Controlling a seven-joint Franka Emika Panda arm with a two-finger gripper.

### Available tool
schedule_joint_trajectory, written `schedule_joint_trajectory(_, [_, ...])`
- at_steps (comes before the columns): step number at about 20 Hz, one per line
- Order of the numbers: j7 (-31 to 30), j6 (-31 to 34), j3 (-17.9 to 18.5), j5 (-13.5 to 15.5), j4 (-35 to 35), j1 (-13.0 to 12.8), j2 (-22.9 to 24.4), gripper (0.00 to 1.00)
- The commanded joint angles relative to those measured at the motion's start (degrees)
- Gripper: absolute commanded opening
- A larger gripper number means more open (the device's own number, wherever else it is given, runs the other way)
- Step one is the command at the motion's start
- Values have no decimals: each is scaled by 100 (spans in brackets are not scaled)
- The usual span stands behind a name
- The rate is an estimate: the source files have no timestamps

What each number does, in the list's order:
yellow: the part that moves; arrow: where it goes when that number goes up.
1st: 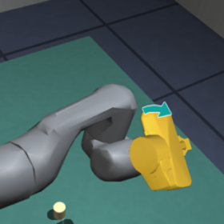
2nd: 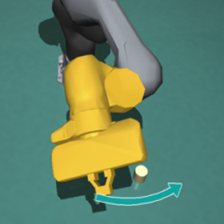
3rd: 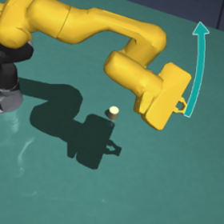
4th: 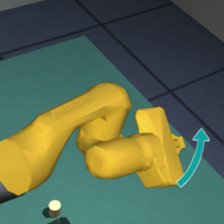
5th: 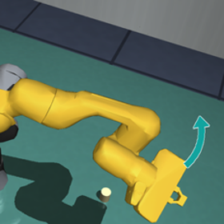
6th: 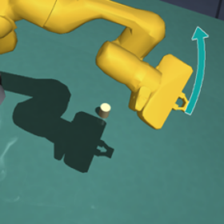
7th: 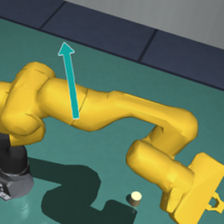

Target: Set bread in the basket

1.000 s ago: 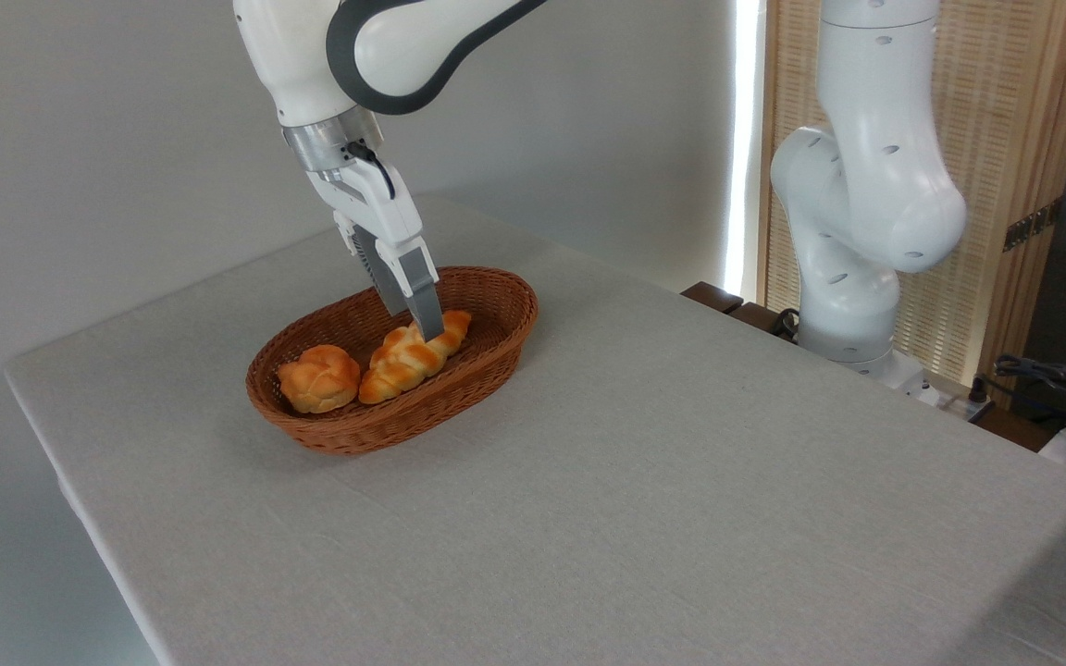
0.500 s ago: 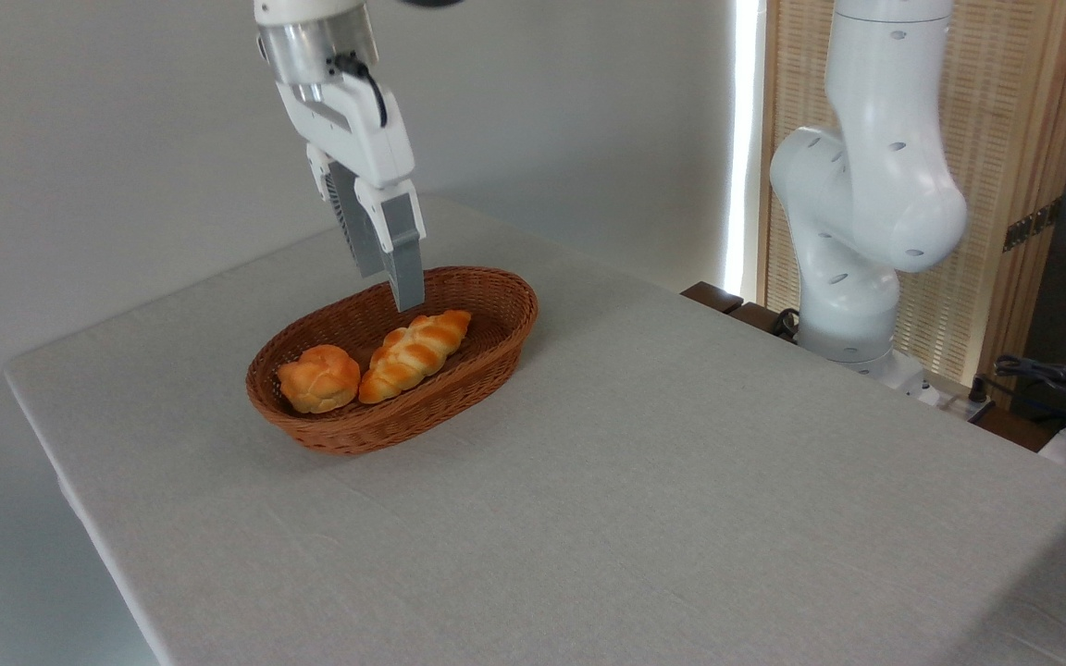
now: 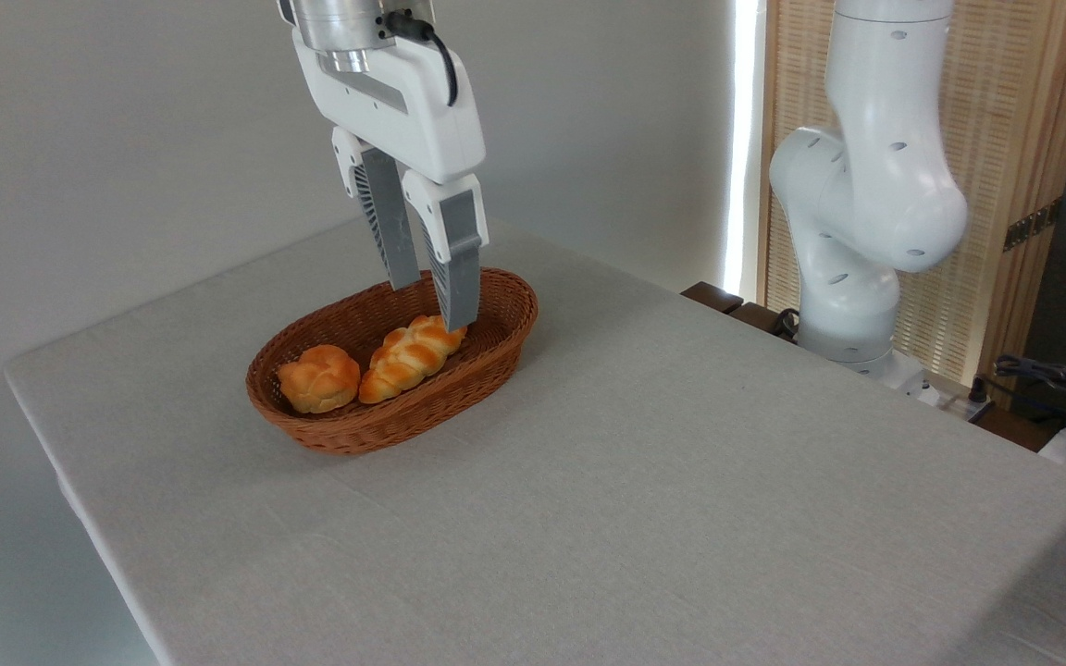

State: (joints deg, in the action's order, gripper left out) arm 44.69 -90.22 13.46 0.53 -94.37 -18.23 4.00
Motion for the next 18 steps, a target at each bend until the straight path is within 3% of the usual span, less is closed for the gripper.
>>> schedule_joint_trajectory(1, [49, 146, -105, 140, 138, 327, -75, 100])
schedule_joint_trajectory(9, [49, 110, -203, 184, 147, 661, -180, 100])
schedule_joint_trajectory(13, [22, 128, -597, 184, 420, 1066, -215, 100])
schedule_joint_trajectory(16, [-4, 137, -1195, 166, 359, 1523, -215, 100])
schedule_joint_trajectory(18, [-4, 146, -1196, 166, 332, 1524, -215, 100])
